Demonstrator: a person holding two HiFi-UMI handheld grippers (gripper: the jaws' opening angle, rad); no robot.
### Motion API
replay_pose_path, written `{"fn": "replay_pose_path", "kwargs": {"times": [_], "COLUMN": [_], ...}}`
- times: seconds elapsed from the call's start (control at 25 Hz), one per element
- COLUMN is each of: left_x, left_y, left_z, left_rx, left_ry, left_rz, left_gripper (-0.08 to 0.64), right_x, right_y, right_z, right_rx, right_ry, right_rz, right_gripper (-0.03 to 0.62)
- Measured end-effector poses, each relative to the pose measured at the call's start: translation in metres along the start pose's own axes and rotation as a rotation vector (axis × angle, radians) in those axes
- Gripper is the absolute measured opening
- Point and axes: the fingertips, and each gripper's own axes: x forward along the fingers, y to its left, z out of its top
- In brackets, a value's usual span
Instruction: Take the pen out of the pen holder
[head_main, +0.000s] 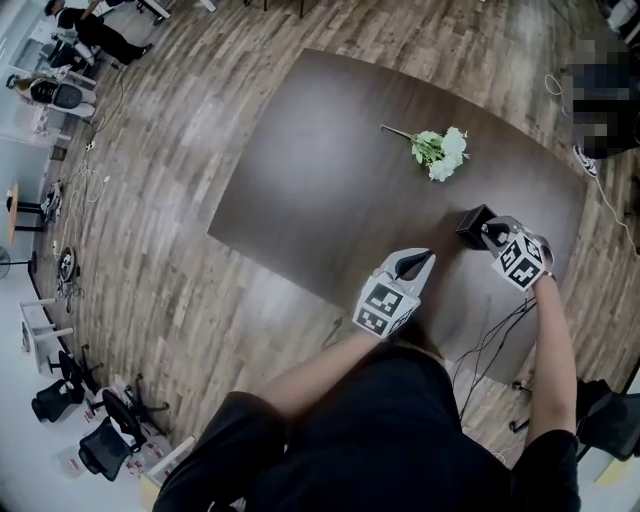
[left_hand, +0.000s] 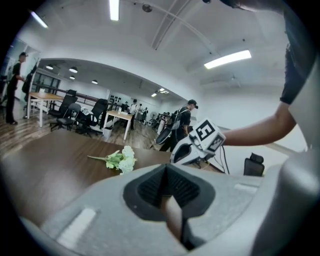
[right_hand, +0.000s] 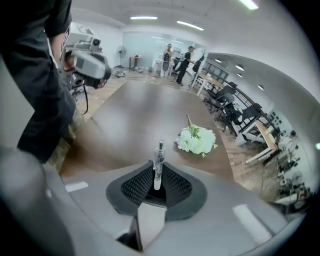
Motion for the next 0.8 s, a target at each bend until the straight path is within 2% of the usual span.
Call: {"fn": "replay_pose_path", "kwargs": {"times": [0.12, 0.32, 0.44, 0.64, 0.8], "left_x": [-0.016, -0.037, -0.036, -0.032, -0.035], "left_y": [-0.005, 0.001, -0.001, -0.02, -0.041], "left_z": [0.013, 0.036, 0.053, 0.073, 0.079], "left_rx": [0.069, 0.047, 0.084, 0.117, 0.132], "left_ry": [-0.021, -0.077, -0.103, -0.152, -0.159], "left_rz": [-0.044, -0.096, -0.138, -0.209, -0.186], "left_gripper": [0.003, 0.003, 0.003, 0.003, 0.003], "right_x": [-0.022, -0.07, -0.1, -0.143, -0.174], "right_y": [0.007, 0.02, 0.032, 0.065, 0.106], "right_z": [0.014, 0.043, 0.057, 0.063, 0.052], "right_rx": [0.157, 0.386, 0.515, 0.663, 0.77], "right_ry": [-0.078, -0.232, -0.323, -0.46, -0.569], "right_rz": [-0.049, -0.196, -0.275, -0.436, -0.498], "right_gripper": [0.06, 0.06, 0.058, 0.058, 0.058]}}
